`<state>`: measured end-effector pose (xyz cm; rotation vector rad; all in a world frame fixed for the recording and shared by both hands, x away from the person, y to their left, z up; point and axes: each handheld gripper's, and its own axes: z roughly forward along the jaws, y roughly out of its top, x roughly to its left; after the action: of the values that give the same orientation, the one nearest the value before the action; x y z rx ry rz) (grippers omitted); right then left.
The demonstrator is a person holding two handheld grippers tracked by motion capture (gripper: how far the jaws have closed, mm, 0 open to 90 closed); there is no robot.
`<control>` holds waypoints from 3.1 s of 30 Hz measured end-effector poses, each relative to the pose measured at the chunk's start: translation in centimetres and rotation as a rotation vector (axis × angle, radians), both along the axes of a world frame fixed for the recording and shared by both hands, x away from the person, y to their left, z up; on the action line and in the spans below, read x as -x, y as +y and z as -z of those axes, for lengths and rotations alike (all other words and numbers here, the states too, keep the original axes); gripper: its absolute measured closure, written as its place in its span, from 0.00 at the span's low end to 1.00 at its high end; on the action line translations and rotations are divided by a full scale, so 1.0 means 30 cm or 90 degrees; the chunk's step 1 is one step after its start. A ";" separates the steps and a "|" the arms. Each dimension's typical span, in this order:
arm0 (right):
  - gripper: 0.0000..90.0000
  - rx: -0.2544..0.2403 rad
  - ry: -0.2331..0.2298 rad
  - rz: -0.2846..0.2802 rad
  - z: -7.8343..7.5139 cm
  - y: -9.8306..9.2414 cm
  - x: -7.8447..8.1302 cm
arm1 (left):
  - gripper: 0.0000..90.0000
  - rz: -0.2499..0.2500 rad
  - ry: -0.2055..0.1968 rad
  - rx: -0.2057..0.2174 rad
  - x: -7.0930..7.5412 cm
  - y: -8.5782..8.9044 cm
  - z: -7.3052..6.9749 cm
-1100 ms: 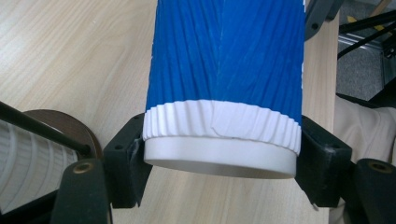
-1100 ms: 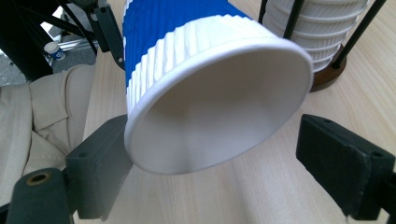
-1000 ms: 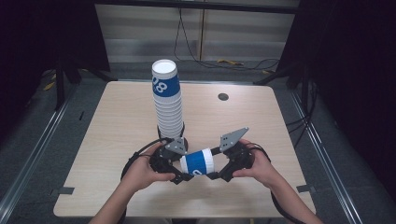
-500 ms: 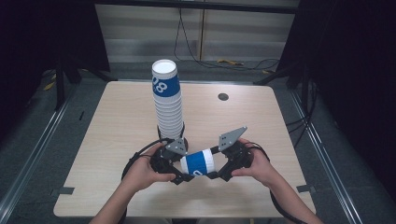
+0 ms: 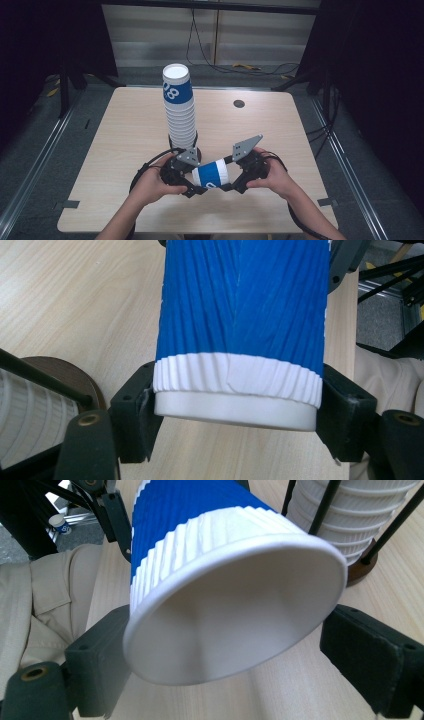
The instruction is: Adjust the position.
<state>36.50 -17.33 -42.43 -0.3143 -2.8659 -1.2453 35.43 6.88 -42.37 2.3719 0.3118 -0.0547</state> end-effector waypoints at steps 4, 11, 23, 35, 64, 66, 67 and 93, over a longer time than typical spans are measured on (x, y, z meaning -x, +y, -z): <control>0.13 0.002 0.000 -0.008 -0.006 0.003 0.001 | 0.33 -0.001 0.000 0.002 0.000 -0.002 0.002; 0.16 0.000 0.003 -0.006 -0.001 0.005 0.002 | 0.33 0.001 -0.005 0.000 -0.001 -0.001 0.006; 0.18 0.002 -0.003 -0.010 -0.020 -0.004 0.005 | 0.33 0.005 0.002 0.021 -0.004 -0.002 0.013; 0.18 0.007 -0.003 -0.012 -0.028 -0.001 0.003 | 0.33 0.005 0.009 0.031 -0.009 0.002 0.023; 0.21 0.057 0.007 0.004 -0.057 0.002 -0.007 | 0.26 0.002 -0.034 0.003 -0.011 -0.001 0.033; 0.21 0.060 -0.001 0.003 -0.057 -0.001 -0.008 | 0.26 0.000 -0.035 0.003 -0.009 -0.003 0.036; 0.21 0.061 0.003 0.008 -0.057 -0.003 -0.008 | 0.26 -0.003 -0.032 0.002 -0.010 -0.005 0.038; 0.20 0.206 -0.002 0.117 -0.070 -0.066 -0.070 | 0.23 -0.023 -0.033 -0.046 -0.019 0.009 0.055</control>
<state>38.61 -19.32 -40.33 -0.5891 -3.0950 -0.7916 36.00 7.15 -44.01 2.4340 0.3370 0.0360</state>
